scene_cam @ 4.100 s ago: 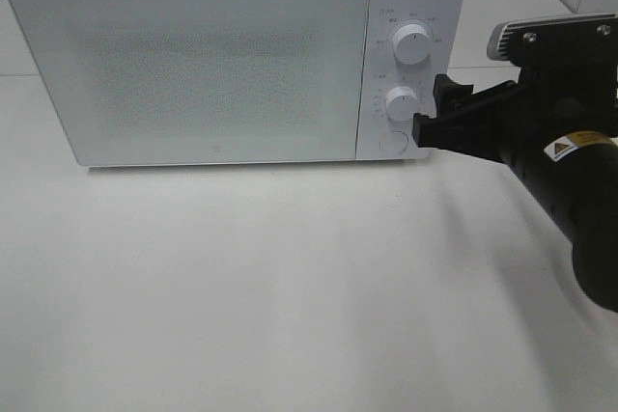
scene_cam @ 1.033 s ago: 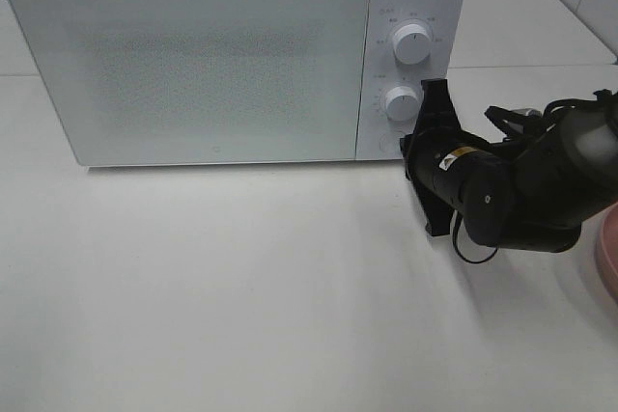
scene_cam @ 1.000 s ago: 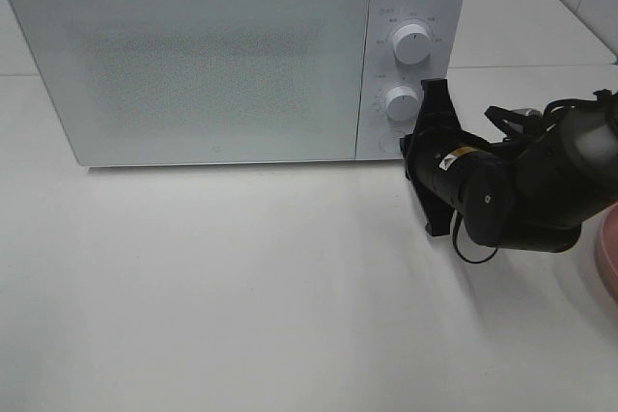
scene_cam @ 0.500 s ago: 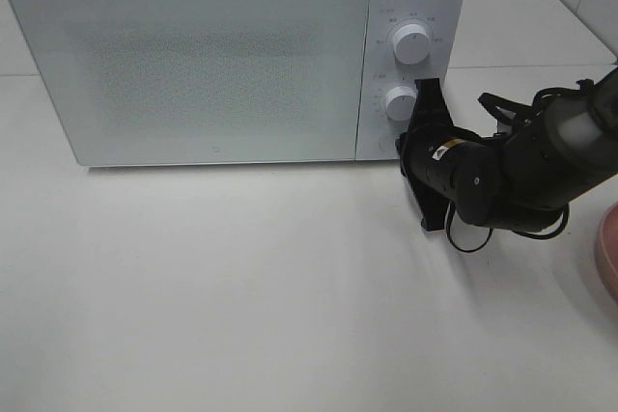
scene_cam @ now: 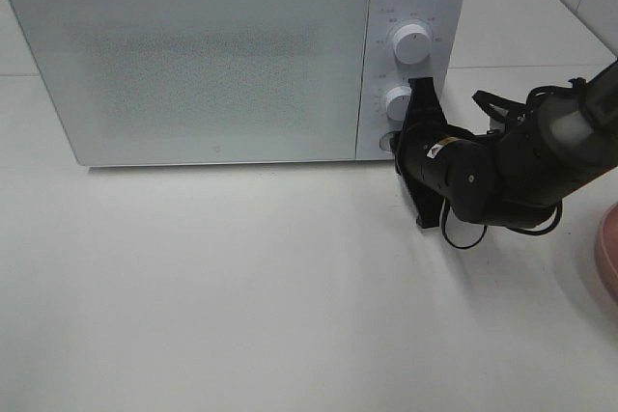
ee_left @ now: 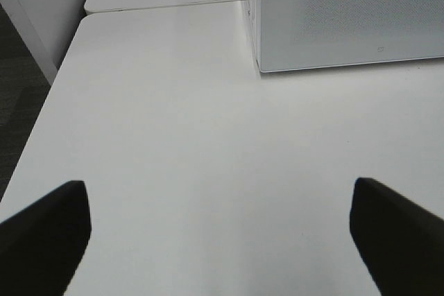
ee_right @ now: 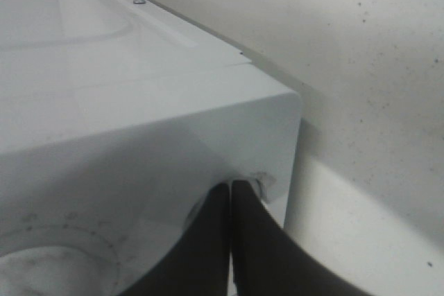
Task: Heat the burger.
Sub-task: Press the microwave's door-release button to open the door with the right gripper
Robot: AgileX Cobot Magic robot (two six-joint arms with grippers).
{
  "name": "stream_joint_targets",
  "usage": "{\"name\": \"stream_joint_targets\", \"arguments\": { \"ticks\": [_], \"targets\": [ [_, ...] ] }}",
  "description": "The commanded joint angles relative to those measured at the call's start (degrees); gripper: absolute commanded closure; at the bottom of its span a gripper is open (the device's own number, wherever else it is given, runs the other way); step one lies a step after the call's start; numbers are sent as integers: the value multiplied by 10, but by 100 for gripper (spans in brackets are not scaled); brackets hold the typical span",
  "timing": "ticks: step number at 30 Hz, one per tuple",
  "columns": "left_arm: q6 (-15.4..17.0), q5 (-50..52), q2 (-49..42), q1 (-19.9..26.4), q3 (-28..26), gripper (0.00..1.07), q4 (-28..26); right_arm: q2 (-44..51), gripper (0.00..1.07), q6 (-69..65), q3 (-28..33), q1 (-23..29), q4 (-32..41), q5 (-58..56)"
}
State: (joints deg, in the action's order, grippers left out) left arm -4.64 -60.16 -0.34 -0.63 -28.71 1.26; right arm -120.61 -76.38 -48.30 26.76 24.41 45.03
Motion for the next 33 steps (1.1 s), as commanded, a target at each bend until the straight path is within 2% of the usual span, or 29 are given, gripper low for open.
{"name": "stream_joint_targets", "arguments": {
  "ticks": [1,12,14,19,33],
  "targets": [
    [1,5,-13,-2,2,12,-2,6,107,-1,-17,-5,-9,73],
    [1,5,-13,-2,2,12,-2,6,107,-29,-30,2,-7,112],
    [1,5,-13,-2,2,12,-2,3,107,-65,-30,2,3,156],
    [1,5,-13,-2,2,12,-2,1,107,-45,-32,10,53,182],
    [1,5,-13,-2,2,12,-2,-41,107,-27,-114,15,71,236]
  ]
}}
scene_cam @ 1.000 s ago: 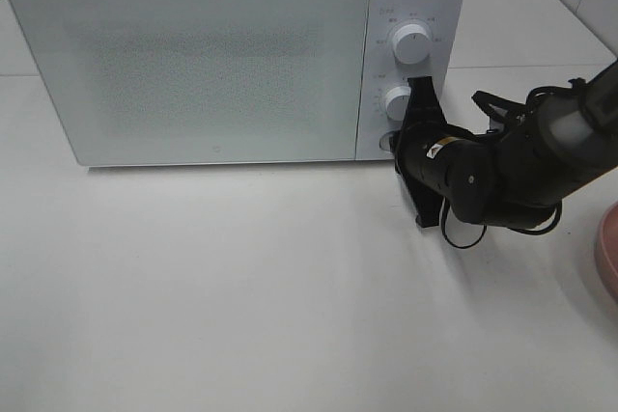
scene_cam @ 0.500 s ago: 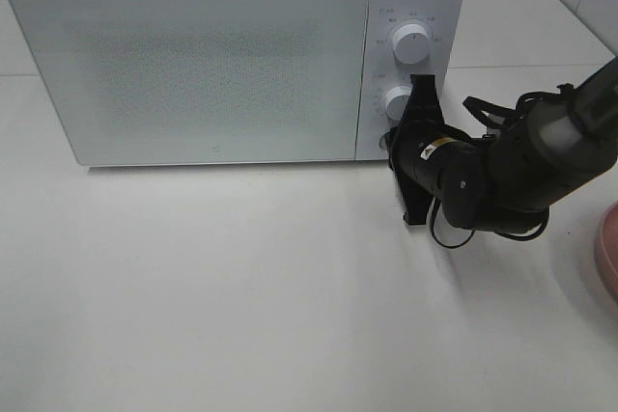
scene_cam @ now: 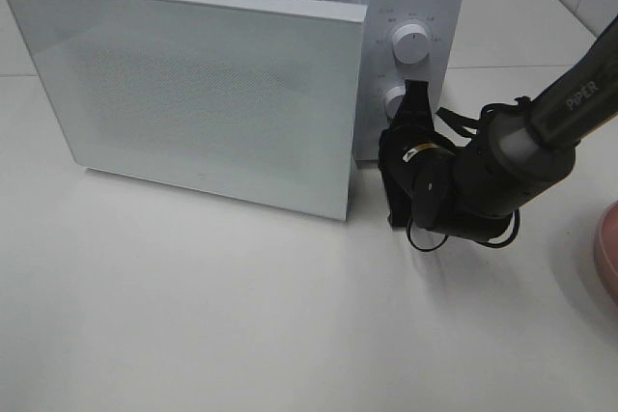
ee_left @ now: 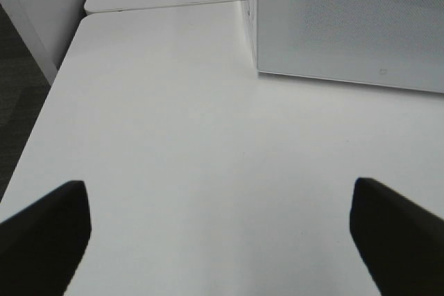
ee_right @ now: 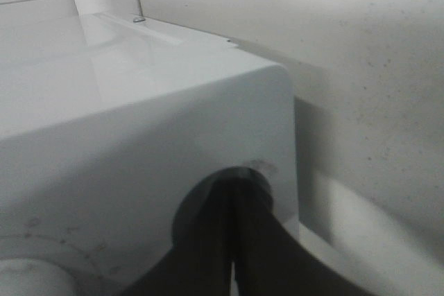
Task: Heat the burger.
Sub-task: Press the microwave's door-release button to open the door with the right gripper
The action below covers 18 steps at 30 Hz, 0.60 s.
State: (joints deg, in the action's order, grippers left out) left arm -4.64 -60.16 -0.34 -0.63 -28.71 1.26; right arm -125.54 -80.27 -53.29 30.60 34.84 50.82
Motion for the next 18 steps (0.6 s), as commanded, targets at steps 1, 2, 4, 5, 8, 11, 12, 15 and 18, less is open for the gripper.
{"name": "stream_joint_targets", "arguments": {
  "ticks": [1,2,4,5,8,11,12,15,18],
  "targets": [
    [1,5,-13,-2,2,12,-2,8,107,12,-64,-23,-33,178],
    [1,5,-13,-2,2,12,-2,8,107,14,-64,-23,-34,177],
    [1,5,-13,-2,2,12,-2,8,107,17,-64,-23,-34,177],
    [1,5,-13,-2,2,12,-2,8,107,18,-64,-23,-33,177],
    [1,5,-13,-2,2,12,-2,8,107,22,-64,-23,-33,176],
    [1,5,-13,-2,2,12,-2,8,107,22,-62,-23,-33,162],
    [1,5,-13,-2,2,12,-2,8,107,22,-62,-23,-33,162],
    [1,5,-13,-2,2,12,-2,8,107,22,-59,-23,-33,147],
    [1,5,-13,-2,2,12,-2,8,107,22,-59,-15,-33,127]
  ]
}}
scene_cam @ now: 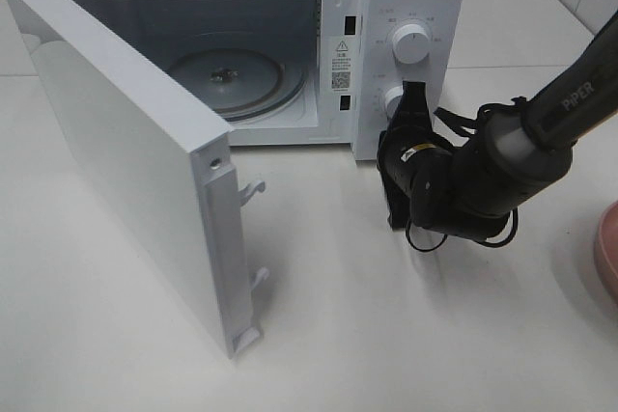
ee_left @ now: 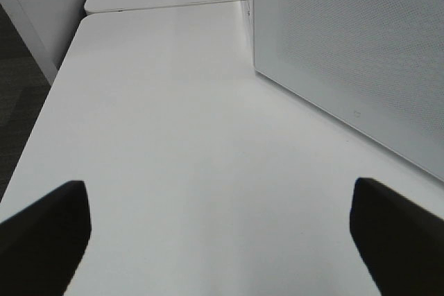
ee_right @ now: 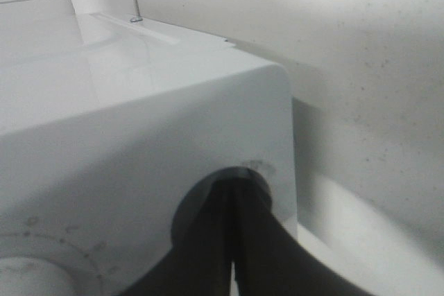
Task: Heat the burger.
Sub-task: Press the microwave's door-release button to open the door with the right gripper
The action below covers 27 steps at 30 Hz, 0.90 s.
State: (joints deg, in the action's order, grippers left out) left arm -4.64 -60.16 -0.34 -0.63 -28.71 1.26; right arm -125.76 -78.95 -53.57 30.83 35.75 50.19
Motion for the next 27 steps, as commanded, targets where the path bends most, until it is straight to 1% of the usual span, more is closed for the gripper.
{"name": "stream_joint_targets", "arguments": {
  "ticks": [1,8,13,16,18,20,21,23,24,25,26,27],
  "targets": [
    [1,5,-13,-2,2,12,-2,10,107,9,-56,-15,-42,127],
    [1,5,-13,-2,2,12,-2,11,107,11,-53,-5,-42,101],
    [1,5,-13,-2,2,12,-2,11,107,13,-23,8,-40,76],
    [1,5,-13,-2,2,12,-2,11,107,10,-17,11,-40,76],
    [1,5,-13,-2,2,12,-2,24,107,9,10,24,-40,41],
    [1,5,-13,-2,2,12,-2,29,107,9,18,28,-42,30],
    [1,5,-13,-2,2,12,-2,29,107,9,18,28,-42,30],
    [1,5,-13,-2,2,12,-2,48,107,12,42,28,-46,18],
    [1,5,-13,-2,2,12,-2,48,107,12,42,28,-46,18],
    [1,5,-13,-2,2,12,-2,62,107,16,60,28,-48,6],
    [1,5,-13,-2,2,12,-2,62,107,16,60,28,-48,6],
    [1,5,-13,-2,2,12,-2,78,107,26,76,28,-48,-3]
  ]
}}
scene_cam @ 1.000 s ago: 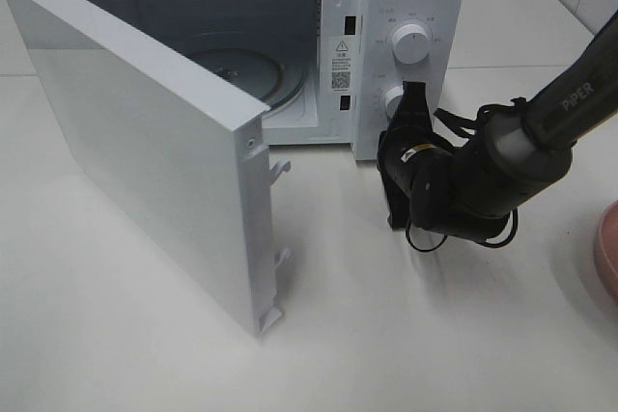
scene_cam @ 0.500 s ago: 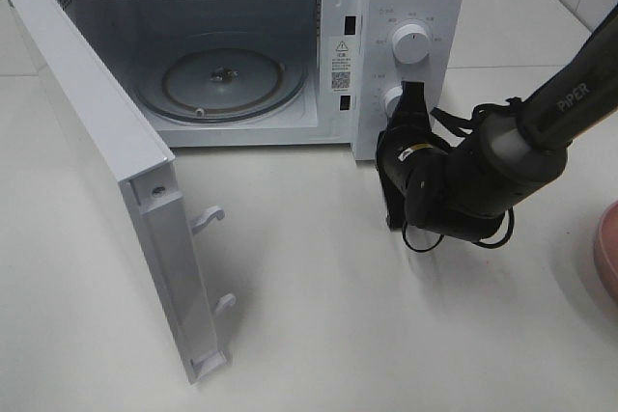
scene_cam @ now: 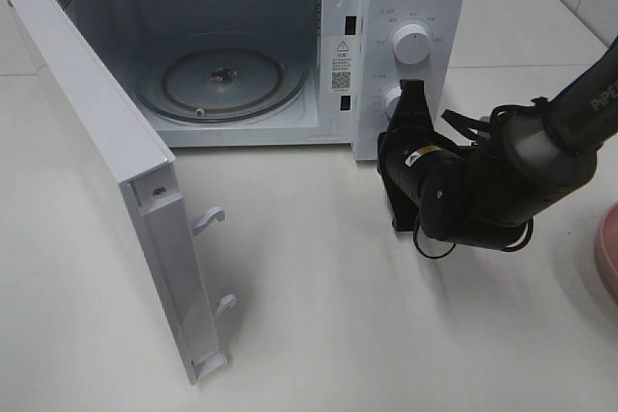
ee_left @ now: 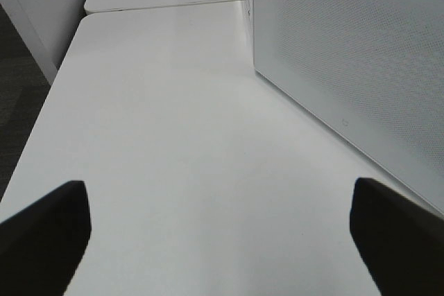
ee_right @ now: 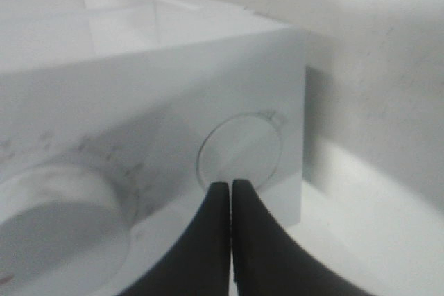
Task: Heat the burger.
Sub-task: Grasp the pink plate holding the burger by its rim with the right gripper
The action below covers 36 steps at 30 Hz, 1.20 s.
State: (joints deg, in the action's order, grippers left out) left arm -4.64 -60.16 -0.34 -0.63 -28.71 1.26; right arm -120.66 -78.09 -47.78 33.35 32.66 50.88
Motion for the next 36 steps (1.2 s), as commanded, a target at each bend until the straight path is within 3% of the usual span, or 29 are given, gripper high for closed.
{"name": "stream_joint_targets", "arguments": {
  "ticks": [1,9,14,31,36],
  "targets": [
    [1,5,-13,-2,2,12,-2,46,107,32,34,3,-17,-21],
    [1,5,-13,-2,2,12,-2,99,107,78,74,3,-18,-69],
    [1,5,-13,-2,2,12,-2,167,107,182,106,1,-33,-147],
    [1,5,-13,-2,2,12,-2,284,104,510,105,1,-52,-346],
    [1,5,-13,-2,2,12,-2,309,104,583,105,-23,-79,-422]
  ]
}}
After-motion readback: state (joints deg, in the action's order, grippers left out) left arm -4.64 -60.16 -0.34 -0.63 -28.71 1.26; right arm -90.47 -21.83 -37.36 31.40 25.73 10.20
